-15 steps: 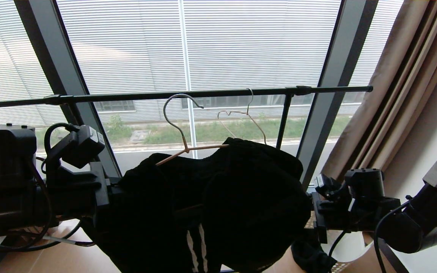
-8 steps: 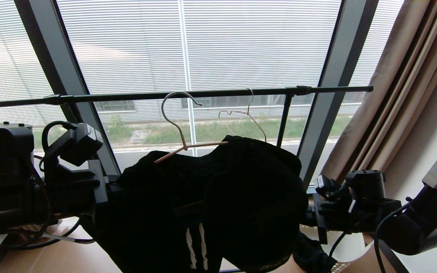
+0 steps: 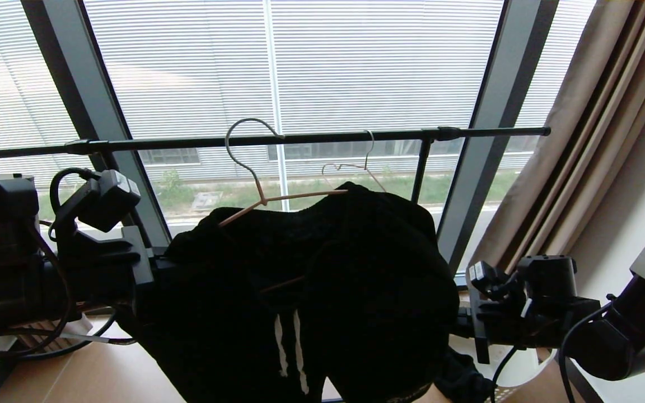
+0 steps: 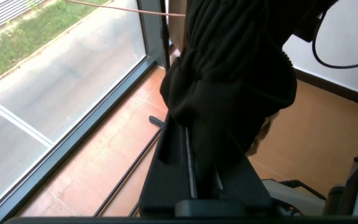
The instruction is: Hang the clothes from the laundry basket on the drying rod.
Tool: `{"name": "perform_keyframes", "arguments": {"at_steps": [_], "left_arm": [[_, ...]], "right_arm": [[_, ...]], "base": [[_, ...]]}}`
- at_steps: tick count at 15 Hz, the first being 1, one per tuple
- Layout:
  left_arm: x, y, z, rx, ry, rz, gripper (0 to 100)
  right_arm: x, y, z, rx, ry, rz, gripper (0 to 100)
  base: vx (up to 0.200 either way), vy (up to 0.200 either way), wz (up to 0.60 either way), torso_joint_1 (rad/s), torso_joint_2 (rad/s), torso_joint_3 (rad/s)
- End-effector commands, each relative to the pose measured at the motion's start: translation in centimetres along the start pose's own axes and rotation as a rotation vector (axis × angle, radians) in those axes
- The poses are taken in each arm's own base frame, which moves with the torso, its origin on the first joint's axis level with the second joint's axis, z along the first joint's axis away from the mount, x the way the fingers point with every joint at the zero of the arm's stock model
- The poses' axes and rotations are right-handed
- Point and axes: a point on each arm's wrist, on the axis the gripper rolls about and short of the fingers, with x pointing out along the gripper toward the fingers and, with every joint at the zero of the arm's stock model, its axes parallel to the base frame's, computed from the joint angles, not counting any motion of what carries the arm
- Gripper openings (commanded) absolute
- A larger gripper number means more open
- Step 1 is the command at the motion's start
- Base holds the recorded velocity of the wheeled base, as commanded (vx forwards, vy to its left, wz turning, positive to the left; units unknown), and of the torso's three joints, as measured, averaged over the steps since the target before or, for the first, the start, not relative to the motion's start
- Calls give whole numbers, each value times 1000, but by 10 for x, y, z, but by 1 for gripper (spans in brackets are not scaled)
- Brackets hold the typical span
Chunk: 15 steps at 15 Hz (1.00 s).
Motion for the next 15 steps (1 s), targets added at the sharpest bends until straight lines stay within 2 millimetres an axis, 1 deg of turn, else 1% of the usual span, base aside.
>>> {"name": "perform_keyframes", "arguments": {"at_steps": [1, 6, 15], "left_arm": [[-1, 1, -1, -3, 2, 8, 0], [-7, 6, -2, -10, 0, 41, 0], [-9, 9, -3, -17, -5, 58, 0]], "right_arm": [[3, -2, -7, 19, 13, 4, 0], [4, -11, -19, 35, 15, -12, 0], [7, -10, -23, 42, 30, -21, 0]], "base": [[0, 0, 0, 0, 0, 0], [0, 0, 0, 0, 0, 0], [0, 0, 0, 0, 0, 0]]}}
